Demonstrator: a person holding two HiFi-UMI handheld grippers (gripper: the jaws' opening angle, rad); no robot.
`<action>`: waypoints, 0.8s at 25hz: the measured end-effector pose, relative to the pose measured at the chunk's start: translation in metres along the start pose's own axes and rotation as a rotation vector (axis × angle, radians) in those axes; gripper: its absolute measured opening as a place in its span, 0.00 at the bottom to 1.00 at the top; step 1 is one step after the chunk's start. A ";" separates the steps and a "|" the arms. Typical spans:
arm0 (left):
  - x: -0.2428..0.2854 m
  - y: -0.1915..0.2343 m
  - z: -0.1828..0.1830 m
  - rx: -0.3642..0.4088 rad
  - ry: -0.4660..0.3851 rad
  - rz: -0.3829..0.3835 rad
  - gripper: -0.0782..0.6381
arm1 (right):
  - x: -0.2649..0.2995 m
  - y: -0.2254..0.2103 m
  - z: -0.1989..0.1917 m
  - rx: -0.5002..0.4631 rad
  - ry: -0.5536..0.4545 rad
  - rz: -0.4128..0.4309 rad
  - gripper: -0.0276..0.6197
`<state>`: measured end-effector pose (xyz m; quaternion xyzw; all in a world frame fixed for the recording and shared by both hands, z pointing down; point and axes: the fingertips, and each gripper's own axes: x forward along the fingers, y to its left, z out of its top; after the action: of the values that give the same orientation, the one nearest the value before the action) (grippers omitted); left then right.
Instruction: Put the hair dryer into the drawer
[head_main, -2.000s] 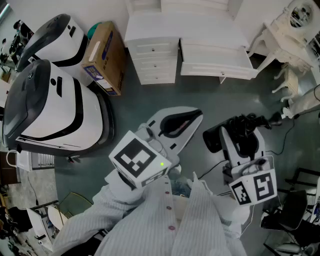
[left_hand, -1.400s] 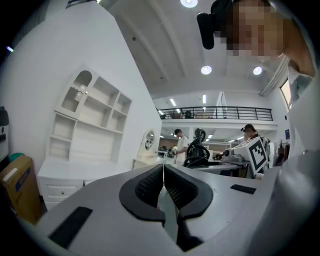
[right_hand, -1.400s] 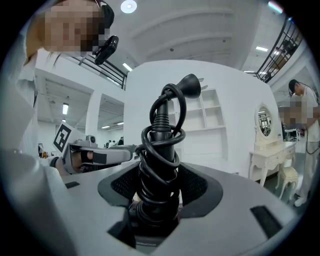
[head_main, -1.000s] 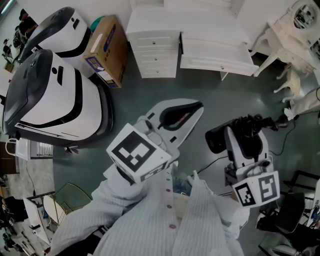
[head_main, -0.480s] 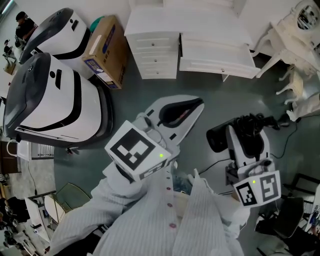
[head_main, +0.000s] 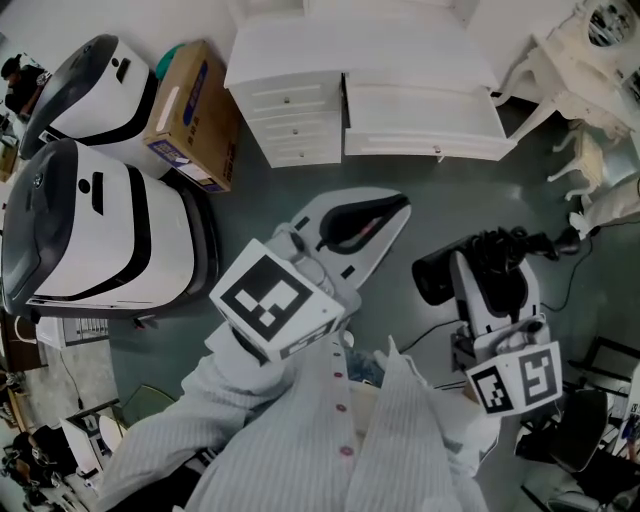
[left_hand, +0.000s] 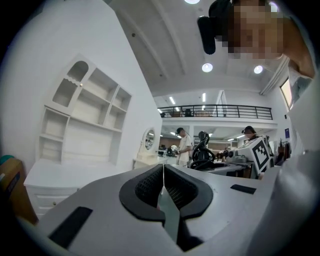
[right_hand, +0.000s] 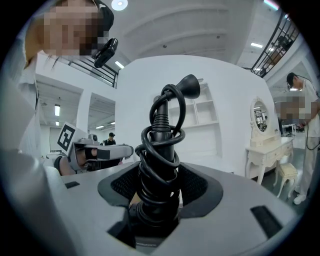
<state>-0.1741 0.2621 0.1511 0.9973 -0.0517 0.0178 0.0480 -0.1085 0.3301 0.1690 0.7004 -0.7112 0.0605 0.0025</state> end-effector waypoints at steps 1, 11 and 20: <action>0.003 0.005 0.001 0.002 0.000 -0.006 0.13 | 0.005 -0.002 0.000 0.000 0.000 -0.005 0.40; 0.054 0.079 0.017 0.003 -0.003 -0.043 0.13 | 0.080 -0.043 0.017 0.004 -0.002 -0.044 0.40; 0.084 0.140 0.024 0.002 -0.004 -0.057 0.13 | 0.141 -0.070 0.025 0.003 0.001 -0.066 0.40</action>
<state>-0.1041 0.1126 0.1439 0.9985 -0.0234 0.0145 0.0472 -0.0398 0.1867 0.1621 0.7234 -0.6877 0.0618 0.0038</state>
